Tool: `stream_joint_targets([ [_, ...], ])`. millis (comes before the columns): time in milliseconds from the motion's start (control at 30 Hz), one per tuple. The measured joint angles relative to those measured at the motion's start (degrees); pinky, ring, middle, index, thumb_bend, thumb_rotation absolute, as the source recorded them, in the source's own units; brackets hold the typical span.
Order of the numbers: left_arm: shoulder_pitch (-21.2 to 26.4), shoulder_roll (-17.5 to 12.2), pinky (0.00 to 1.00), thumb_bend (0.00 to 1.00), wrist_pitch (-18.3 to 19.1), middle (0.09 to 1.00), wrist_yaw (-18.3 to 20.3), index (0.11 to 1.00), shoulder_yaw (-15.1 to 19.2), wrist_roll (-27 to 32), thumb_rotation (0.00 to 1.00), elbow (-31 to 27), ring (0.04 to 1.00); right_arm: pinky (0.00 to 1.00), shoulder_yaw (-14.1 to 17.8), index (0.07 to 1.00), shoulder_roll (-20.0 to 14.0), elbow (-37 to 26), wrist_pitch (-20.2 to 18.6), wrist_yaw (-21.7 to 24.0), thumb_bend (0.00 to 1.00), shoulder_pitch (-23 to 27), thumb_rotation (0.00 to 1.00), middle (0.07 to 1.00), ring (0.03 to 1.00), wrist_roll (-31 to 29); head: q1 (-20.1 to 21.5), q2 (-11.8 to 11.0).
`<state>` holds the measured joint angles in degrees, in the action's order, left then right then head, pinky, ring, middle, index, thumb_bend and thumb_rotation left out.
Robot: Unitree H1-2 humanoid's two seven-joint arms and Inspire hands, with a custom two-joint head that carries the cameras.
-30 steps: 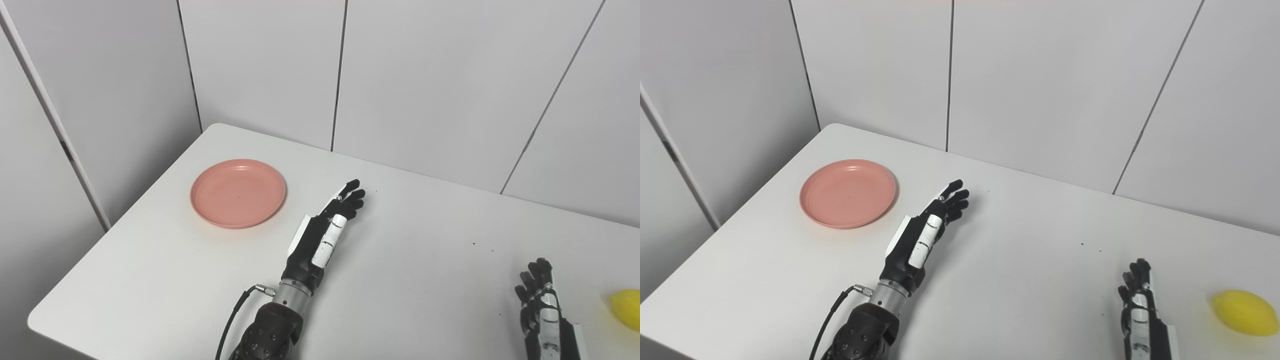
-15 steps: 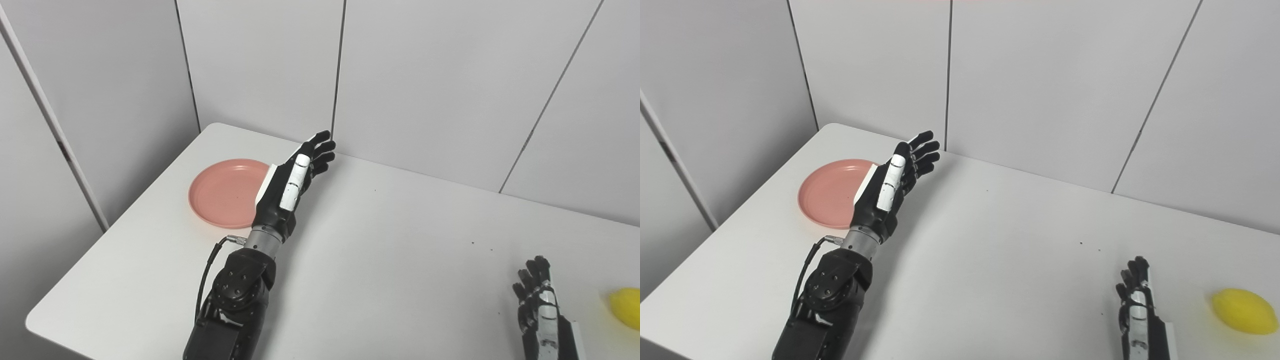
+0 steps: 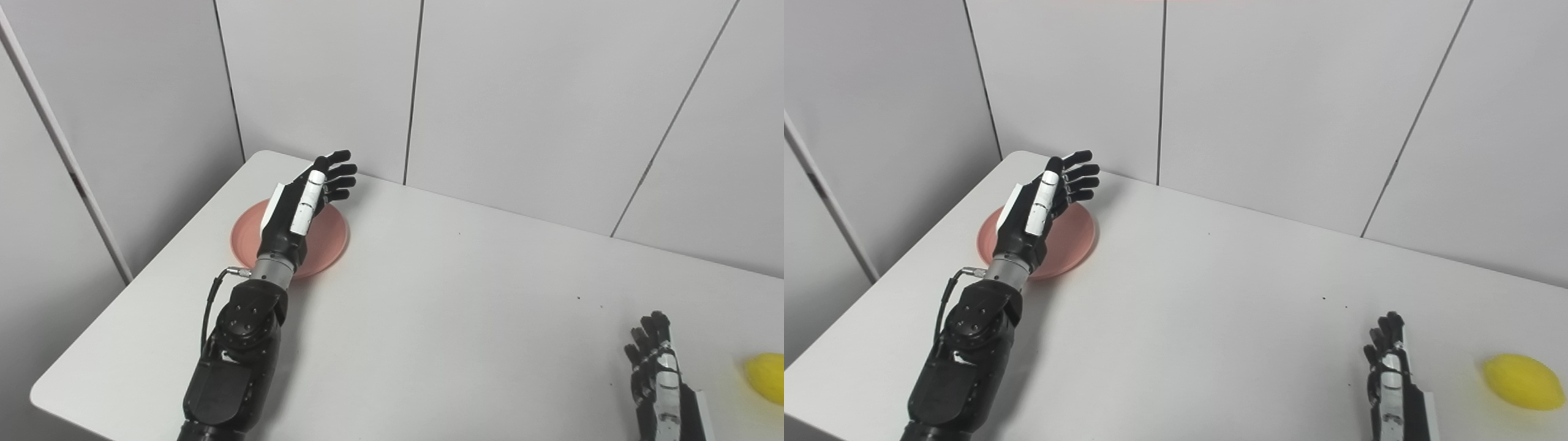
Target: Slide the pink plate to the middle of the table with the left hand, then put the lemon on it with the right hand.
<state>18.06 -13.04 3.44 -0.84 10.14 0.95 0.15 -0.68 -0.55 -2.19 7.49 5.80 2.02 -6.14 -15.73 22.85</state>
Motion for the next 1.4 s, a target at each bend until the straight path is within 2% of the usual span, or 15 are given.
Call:
stream_joint_targets([
  [200,2.3,-3.6,0.74,0.74,-4.1,0.757,-0.1,0.752,0.4,-2.3,1.00,5.0,0.755,1.00,0.1,1.000,-0.1,-0.2,0.3,0.1,0.64,0.0,1.00,1.000,1.000,-0.4,-0.3,0.0],
  [367,3.3,-3.6,0.75,0.74,-4.8,0.757,-1.6,0.746,1.9,-2.0,1.00,7.0,0.752,1.00,0.1,1.000,-0.3,-0.3,0.3,0.0,0.63,-0.1,1.00,1.000,1.000,-0.3,-0.8,-0.2],
  [600,3.9,-3.5,0.78,0.78,-7.6,0.764,-4.8,0.761,5.5,-2.0,1.00,8.3,0.760,1.00,0.2,1.000,-0.8,-0.5,0.3,0.1,0.61,-0.3,1.00,1.000,1.000,-0.4,-1.8,-0.2],
  [933,3.9,-3.9,0.77,0.78,-8.8,0.775,-7.2,0.785,6.6,-4.0,1.00,11.4,0.768,1.00,0.1,1.000,-1.0,-0.6,0.3,0.1,0.60,-0.5,1.00,0.998,0.996,-0.4,-2.5,-1.1],
  [1167,3.7,-5.8,0.79,0.77,-8.8,0.804,-7.6,0.813,6.1,-6.7,1.00,12.7,0.798,1.00,0.2,1.000,-1.1,0.0,0.4,0.1,0.60,-0.2,1.00,0.998,0.996,-0.4,-2.7,-1.7],
  [1267,3.7,-5.8,0.81,0.78,-9.3,0.811,-7.8,0.816,6.3,-6.4,1.00,15.2,0.812,1.00,0.2,1.000,-1.2,0.1,0.4,0.1,0.61,-0.1,1.00,0.998,0.995,-0.4,-2.7,-1.8],
  [1400,3.7,-5.8,0.81,0.74,-10.4,0.811,-8.1,0.809,7.1,-4.5,1.00,19.1,0.818,1.00,0.2,1.000,-1.2,0.2,0.4,0.1,0.61,0.1,1.00,0.996,0.993,-0.4,-2.7,-1.8],
])
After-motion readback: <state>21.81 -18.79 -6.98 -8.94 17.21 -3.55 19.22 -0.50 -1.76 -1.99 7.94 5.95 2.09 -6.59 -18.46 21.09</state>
